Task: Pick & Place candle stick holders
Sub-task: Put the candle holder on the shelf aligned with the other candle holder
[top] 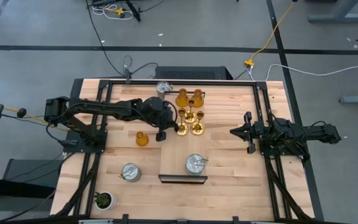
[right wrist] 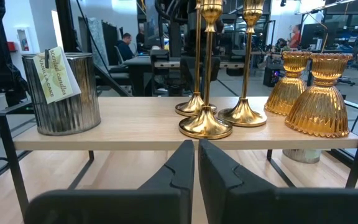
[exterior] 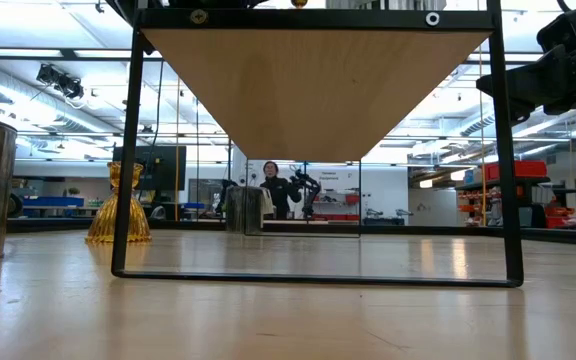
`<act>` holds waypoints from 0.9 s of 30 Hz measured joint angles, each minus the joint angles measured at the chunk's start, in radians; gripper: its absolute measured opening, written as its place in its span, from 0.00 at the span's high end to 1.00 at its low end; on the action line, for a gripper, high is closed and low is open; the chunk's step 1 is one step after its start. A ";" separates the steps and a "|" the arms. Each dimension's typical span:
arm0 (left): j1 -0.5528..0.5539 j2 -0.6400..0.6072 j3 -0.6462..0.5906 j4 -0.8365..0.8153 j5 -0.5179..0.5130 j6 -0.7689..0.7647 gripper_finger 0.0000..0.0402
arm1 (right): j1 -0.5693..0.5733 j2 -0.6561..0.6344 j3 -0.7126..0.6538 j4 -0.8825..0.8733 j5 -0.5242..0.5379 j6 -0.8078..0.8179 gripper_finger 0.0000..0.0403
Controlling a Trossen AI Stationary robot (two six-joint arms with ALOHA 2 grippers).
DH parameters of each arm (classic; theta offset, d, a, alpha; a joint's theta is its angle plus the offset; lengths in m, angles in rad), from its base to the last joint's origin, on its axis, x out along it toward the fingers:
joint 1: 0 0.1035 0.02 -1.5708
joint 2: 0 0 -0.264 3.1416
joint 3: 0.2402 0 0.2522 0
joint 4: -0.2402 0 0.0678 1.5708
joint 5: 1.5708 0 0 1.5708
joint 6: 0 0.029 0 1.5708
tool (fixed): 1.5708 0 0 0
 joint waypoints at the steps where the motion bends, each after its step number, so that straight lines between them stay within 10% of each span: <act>1: 0.000 0.000 0.006 -0.013 0.004 0.000 1.00 | 0.000 0.000 0.000 0.000 0.000 0.000 0.93; 27: -0.013 0.000 0.031 0.012 0.071 -0.028 1.00 | 0.000 0.000 0.000 0.000 0.000 0.000 0.93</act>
